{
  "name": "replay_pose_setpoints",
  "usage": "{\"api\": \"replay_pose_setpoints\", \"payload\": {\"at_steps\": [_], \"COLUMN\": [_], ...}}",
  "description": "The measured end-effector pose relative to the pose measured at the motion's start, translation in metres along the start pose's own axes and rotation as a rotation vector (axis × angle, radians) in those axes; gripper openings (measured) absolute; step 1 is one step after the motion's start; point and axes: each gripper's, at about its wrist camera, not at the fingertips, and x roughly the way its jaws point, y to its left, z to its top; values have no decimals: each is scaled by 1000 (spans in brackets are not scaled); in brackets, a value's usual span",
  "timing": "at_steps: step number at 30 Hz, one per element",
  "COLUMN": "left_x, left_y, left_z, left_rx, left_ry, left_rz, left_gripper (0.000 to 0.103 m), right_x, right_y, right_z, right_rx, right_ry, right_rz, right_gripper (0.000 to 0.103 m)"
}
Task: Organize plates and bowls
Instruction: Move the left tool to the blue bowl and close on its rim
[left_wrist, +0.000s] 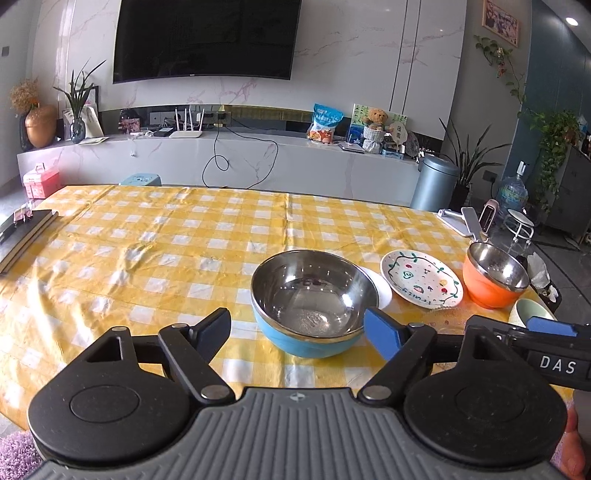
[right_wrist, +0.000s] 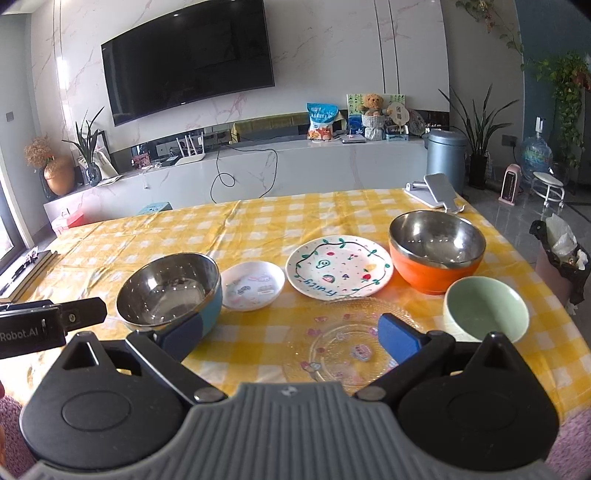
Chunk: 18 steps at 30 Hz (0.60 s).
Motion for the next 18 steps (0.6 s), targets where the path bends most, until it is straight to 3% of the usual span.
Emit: {"api": "replay_pose_setpoints", "payload": {"at_steps": [2,18], "left_x": [6,55], "left_y": [6,45], "left_z": [2,30], "left_rx": [-11,-189], "left_ry": [9,95], "left_rz": [1,17], "left_gripper": [90,84], "right_x": [8,75], "right_y": [6,34], "right_z": [3,22], "right_rx": [12,140], "right_ry": [17,169], "right_rz": [4,11], "right_gripper": [87,67]}}
